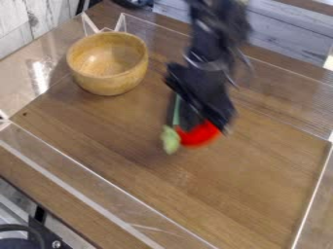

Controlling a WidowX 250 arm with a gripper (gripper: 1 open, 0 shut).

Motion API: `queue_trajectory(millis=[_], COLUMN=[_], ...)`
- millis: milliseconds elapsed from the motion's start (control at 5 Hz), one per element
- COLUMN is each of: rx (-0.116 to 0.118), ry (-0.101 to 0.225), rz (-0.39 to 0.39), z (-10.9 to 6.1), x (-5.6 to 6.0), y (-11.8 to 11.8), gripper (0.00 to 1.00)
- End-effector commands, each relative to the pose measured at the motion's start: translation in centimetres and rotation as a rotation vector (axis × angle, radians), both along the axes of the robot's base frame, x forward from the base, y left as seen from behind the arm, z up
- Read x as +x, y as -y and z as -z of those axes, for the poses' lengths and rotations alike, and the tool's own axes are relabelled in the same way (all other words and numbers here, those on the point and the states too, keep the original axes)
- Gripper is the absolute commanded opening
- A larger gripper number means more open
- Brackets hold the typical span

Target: Move the red object to the left side of the table

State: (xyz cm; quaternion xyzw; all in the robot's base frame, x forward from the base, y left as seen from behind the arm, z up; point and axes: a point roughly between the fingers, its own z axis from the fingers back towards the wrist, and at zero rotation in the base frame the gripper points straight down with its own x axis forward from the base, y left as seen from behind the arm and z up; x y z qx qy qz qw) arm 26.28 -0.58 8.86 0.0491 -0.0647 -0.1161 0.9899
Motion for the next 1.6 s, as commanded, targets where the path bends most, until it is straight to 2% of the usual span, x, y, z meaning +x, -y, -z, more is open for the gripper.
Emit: queue_trajectory(millis=[0,200,800,1200,1400], rx=[-0.001,-0.011,-0.025,-0.033,-0.036], ry=[0.045,0.047,0.049,0.037,0.031], rz=[-0.051,-0.086,-0.287,-0.253,-0.316], z=[-0.3,0.6,1.4,2.4,2.6], x=[-0.4,-1.1,-1.7,-2.1,-1.0], y=[-3.3,-5.5,-7.1,-9.2,-10.2], gripper=[0.00,0.00,0.00,0.00,0.00])
